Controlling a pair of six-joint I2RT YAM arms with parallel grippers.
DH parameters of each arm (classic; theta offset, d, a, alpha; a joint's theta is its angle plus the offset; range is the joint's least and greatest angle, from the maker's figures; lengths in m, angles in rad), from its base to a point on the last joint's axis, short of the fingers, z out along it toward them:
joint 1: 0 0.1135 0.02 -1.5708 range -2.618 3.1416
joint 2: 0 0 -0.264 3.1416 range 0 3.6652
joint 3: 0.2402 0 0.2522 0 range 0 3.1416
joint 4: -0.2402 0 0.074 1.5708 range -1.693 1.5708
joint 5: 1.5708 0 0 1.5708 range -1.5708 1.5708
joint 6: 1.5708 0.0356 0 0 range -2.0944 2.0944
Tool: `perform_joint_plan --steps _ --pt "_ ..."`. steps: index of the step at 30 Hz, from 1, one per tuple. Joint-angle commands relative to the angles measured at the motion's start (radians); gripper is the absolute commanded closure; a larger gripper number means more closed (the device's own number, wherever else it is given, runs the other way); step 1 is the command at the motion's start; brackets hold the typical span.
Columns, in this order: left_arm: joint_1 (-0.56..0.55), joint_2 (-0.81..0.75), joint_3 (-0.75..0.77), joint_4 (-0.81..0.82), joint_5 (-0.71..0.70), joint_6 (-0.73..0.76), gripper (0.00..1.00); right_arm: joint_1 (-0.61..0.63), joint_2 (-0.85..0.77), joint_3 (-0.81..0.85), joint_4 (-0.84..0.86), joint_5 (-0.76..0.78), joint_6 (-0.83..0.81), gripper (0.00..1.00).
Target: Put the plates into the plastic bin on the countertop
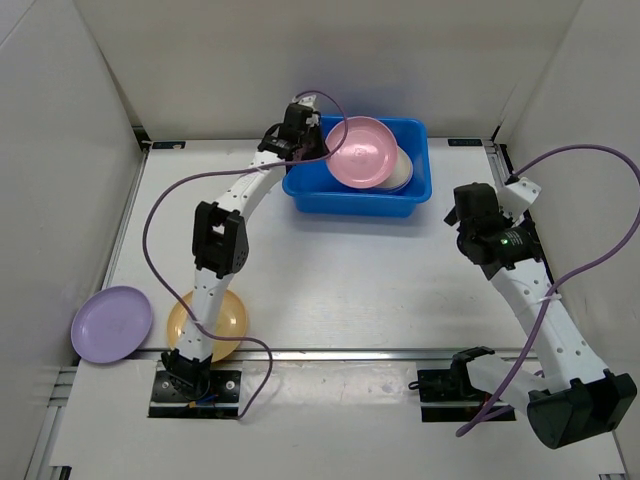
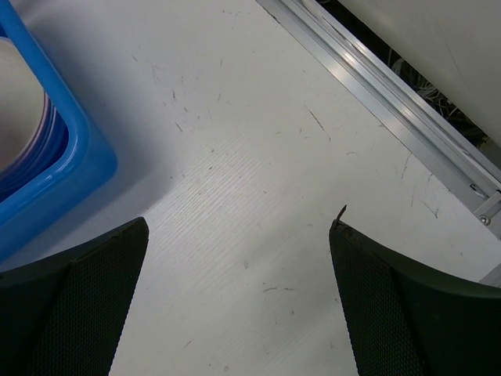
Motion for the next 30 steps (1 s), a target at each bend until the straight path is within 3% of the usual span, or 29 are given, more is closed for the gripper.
perform_joint_plan --steps 1,12,18,19,21,22,26,30 --pt "0.008 0.029 0.035 0.141 0.081 -0.118 0.9 -0.004 -0.004 0.0 -0.003 0.026 0.021 0.01" --pt "-0.015 0.181 0.106 0.338 0.038 -0.289 0.89 -0.007 0.039 0.016 -0.028 0.005 0.035 0.01" --pt "-0.038 0.193 0.106 0.387 0.038 -0.284 0.65 -0.01 0.052 0.022 -0.028 0.008 0.027 0.01" --pt "-0.043 0.192 0.106 0.387 0.032 -0.278 0.47 -0.007 0.052 0.019 -0.028 0.008 0.027 0.01" --pt "-0.049 0.189 0.106 0.39 0.035 -0.269 0.3 -0.007 0.058 0.022 -0.025 0.005 0.027 0.01" --pt "-0.051 0.183 0.109 0.39 0.041 -0.266 0.01 -0.007 0.058 0.025 -0.021 0.001 0.021 0.01" --pt "-0.052 0.14 0.079 0.39 0.069 -0.228 0.01 -0.008 0.061 0.022 0.04 -0.06 -0.058 0.01" --pt "-0.049 -0.004 0.039 0.295 0.017 -0.134 0.01 -0.007 0.052 0.008 0.168 -0.176 -0.175 0.01"
